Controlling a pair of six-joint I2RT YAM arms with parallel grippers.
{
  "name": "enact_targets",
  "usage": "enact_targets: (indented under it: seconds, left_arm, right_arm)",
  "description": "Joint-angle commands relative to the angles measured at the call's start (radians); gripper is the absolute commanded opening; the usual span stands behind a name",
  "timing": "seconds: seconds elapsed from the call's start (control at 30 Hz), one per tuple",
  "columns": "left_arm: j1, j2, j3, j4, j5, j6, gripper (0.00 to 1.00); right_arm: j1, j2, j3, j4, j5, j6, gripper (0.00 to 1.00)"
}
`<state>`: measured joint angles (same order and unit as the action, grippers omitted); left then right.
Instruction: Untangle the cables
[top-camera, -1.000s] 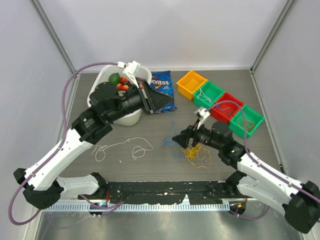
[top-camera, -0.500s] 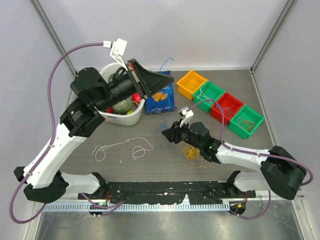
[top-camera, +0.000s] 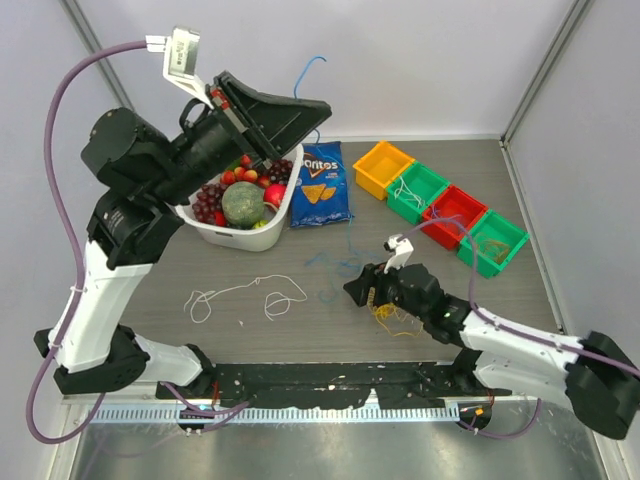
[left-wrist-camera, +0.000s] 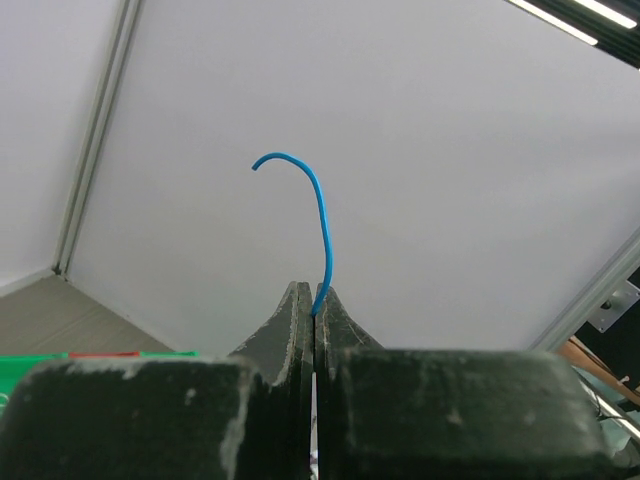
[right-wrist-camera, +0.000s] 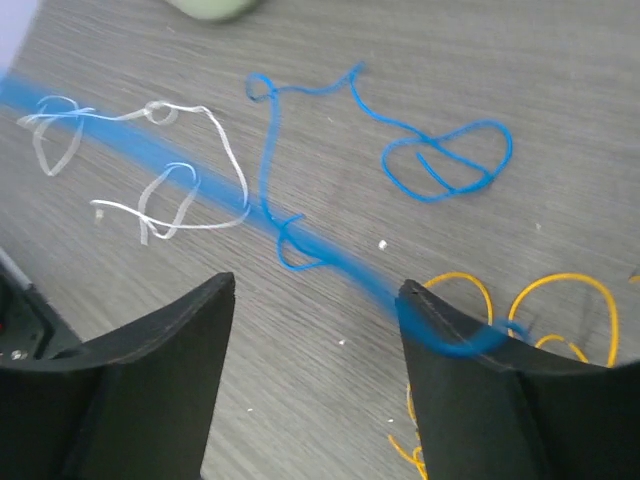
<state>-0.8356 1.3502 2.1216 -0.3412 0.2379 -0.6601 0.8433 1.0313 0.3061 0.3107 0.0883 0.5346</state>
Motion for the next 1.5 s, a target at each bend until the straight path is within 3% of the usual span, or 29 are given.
enact_targets:
  seconds: [0.0,0.17,0.3,0.43,0.6,0.73,1.03,1.13,1.23,1.27,1.33,1.47]
  left_arm:
    - [0.003,0.003,-0.067,0.011,-0.003,0.011,0.00]
    - [0.003,-0.029,-0.179,0.045,-0.012,-0.013,0.00]
    - [0.003,-0.042,-0.258,0.080,0.003,-0.047,0.00]
    - [0.003,-0.049,-0.296,0.096,0.034,-0.079,0.00]
    - [0.003,-0.066,-0.324,0.111,0.038,-0.081,0.00]
    - [0.003,-0.072,-0.333,0.116,0.047,-0.082,0.00]
    - [0.003,-0.083,-0.339,0.126,0.066,-0.076,0.00]
    - [0.003,-0.089,-0.344,0.117,0.055,-0.059,0.00]
    - [0.004,-0.120,-0.377,0.113,0.006,-0.036,0.00]
    - [0.003,-0.141,-0.394,0.117,-0.017,-0.029,0.00]
    - [0.004,-0.195,-0.471,0.134,-0.083,-0.018,0.00]
    - [0.004,-0.334,-0.742,0.201,-0.260,-0.027,0.00]
  right_arm:
    - [0.005,-0.212,0.128,-0.203,-0.036,-0.107,0.74]
    - [0.005,-0.318,0.336,-0.387,-0.131,-0.208,0.79]
    - [0.005,-0.304,0.473,-0.403,-0.215,-0.225,0.78]
    - [0.004,-0.248,0.620,-0.435,-0.091,-0.220,0.78]
    - [0.004,-0.166,0.640,-0.351,-0.226,-0.312,0.74]
    - [0.004,-0.134,0.616,-0.228,-0.196,-0.324,0.64]
    - [0.004,-0.120,0.579,-0.148,-0.094,-0.320,0.45]
    - [0.004,-0.138,0.556,-0.131,-0.093,-0.302,0.27]
    - [0.005,-0.168,0.536,-0.134,-0.091,-0.289,0.16]
    - [0.004,-0.172,0.533,-0.134,-0.056,-0.279,0.01]
    - [0.004,-0.188,0.527,-0.137,-0.004,-0.250,0.01]
    - [-0.001,-0.206,0.594,-0.220,0.244,-0.183,0.01]
